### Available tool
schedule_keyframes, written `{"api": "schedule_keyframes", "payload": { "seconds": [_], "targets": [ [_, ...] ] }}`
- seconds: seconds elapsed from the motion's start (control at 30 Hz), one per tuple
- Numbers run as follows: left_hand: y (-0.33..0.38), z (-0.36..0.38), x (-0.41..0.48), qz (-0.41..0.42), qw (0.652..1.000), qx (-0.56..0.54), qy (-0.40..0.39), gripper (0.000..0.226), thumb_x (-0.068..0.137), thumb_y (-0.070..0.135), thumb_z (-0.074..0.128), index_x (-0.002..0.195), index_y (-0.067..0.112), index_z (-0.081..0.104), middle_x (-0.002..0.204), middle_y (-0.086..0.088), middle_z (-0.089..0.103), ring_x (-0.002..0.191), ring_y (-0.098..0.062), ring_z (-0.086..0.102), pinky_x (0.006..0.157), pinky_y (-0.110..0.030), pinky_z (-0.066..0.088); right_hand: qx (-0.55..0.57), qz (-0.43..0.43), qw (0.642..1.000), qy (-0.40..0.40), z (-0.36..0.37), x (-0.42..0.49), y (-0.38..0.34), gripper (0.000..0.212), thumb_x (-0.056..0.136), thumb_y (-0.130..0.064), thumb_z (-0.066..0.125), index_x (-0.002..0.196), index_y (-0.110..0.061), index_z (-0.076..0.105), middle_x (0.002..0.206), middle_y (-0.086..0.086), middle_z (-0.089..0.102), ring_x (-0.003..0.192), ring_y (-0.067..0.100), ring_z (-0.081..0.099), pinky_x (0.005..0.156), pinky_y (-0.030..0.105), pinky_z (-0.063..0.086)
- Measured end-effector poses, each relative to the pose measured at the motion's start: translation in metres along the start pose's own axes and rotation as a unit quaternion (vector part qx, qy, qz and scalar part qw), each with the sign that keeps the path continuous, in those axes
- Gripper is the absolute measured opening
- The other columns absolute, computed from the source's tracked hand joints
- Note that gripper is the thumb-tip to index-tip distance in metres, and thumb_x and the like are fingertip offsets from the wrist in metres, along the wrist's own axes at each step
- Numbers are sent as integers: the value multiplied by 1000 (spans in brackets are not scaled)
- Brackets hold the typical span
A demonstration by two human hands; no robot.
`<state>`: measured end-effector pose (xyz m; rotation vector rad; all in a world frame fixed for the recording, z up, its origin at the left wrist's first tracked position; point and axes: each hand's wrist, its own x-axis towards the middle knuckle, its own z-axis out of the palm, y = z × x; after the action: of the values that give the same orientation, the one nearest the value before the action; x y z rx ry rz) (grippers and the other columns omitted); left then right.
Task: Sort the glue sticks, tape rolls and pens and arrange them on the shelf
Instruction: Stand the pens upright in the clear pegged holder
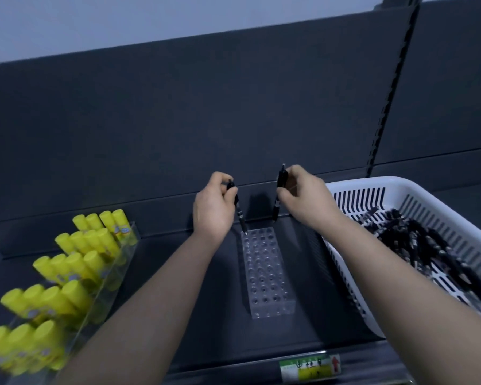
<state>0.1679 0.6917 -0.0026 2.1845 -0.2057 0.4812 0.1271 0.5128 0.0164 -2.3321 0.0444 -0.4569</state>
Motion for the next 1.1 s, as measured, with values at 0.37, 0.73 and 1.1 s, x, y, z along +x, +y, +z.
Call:
{"api": "schedule_keyframes", "payload": {
  "seconds": [0.37, 0.73, 1.1],
  "targets": [
    [-16, 10, -2, 10, 997, 21, -77, 15, 86, 17, 69, 100, 19, 64, 79, 11, 62, 76, -11, 64, 80, -32, 54, -5, -50, 998, -30, 28, 15, -1, 11, 83, -23, 71, 89, -19, 64, 74, -12, 63, 78, 13, 63, 76, 31, 50],
    [-20, 14, -2, -14, 995, 51, -79, 19, 85, 18, 70, 104, 19, 65, 87, 7, 65, 85, -12, 64, 83, -32, 54, -11, -76, 994, -75, 47, 23, 0, 12, 83, -26, 70, 88, -19, 63, 74, -10, 64, 75, 12, 62, 76, 34, 52],
    [-21, 12, -4, -26, 996, 52, -75, 16, 89, 18, 65, 105, 17, 65, 91, 5, 67, 88, -13, 65, 83, -31, 53, -50, -71, 994, -64, 52, 26, -1, 13, 84, -31, 69, 84, -25, 57, 73, -11, 62, 77, 14, 61, 73, 32, 50]
  ]
}}
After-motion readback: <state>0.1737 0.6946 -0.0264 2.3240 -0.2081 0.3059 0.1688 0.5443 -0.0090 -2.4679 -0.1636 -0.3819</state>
